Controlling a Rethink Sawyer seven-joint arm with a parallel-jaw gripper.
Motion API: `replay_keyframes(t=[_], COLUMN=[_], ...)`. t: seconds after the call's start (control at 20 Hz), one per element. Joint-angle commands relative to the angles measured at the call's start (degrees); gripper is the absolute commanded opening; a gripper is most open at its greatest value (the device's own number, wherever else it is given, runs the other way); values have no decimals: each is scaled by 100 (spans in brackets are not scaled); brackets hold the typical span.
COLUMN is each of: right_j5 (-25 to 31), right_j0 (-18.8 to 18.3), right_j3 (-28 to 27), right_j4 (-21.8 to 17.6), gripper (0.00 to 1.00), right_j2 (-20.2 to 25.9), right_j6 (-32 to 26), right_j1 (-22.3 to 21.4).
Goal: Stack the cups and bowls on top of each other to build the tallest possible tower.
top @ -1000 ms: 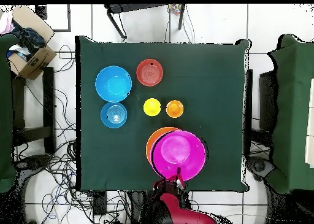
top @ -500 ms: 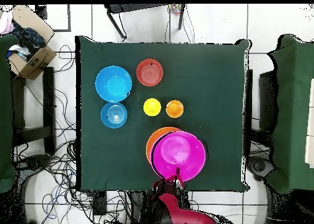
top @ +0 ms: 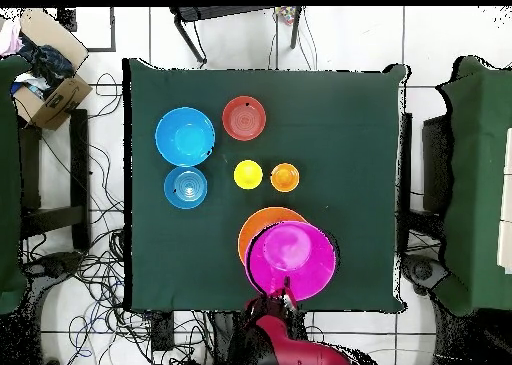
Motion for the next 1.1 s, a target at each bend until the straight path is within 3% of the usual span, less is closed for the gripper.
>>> replay_keyframes(t=[0.05,0.45,0.5,0.7,1.1], right_j5=[1002,1556,1360,1253,1347], right_j0=[230,222,318,115,119], right_j3=[-339,-462,-721,-664,-689], right_j4=[-99,-269,-315,-803,-972], gripper=[100,100,100,100,100], right_j2=[603,1002,921,963,1025], right_j6=[716,461,443,297,503], right_j1=[-44,-535,-114,-16,-17])
